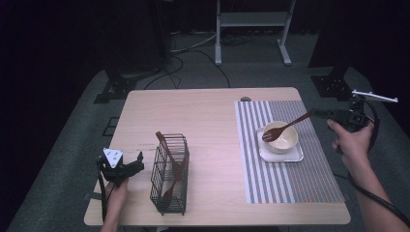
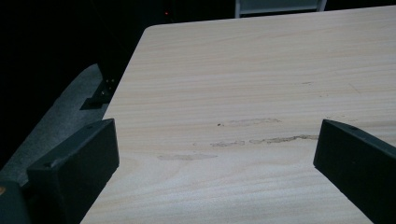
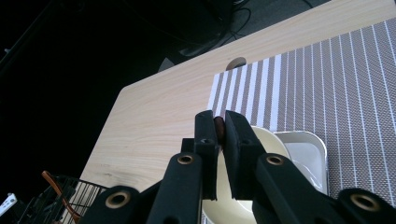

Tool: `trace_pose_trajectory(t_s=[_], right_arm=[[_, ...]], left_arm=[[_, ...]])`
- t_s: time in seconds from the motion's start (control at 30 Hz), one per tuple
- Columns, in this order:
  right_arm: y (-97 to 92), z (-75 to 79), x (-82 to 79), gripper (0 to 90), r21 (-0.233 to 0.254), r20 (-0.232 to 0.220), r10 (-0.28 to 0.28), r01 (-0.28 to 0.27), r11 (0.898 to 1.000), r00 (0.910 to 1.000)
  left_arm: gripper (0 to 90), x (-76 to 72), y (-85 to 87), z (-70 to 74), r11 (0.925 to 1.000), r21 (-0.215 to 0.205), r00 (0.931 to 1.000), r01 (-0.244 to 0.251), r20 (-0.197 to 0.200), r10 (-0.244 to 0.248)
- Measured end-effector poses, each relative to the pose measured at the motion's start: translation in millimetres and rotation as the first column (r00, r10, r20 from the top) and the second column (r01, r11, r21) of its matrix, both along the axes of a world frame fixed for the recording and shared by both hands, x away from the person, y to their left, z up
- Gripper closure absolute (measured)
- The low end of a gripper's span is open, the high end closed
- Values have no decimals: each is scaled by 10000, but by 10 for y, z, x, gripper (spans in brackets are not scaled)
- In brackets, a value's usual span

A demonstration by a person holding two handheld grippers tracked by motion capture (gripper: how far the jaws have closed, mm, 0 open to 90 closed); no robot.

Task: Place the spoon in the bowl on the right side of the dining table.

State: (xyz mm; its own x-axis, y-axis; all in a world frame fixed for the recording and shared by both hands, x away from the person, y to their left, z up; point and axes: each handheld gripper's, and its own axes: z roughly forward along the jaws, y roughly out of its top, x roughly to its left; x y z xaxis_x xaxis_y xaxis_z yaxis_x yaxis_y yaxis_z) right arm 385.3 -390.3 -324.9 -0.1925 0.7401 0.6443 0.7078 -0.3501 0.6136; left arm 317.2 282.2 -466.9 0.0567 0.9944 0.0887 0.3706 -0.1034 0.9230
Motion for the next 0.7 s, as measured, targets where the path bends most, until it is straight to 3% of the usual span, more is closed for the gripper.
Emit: trace_pose_trajectory(t_s=[0.7], right_arm=[[-156,-58,-25,835,30,-76,-507,507,9987,9987]], left_arm=[[0,0,-1,0,10000,18,10000,11,0,-11]])
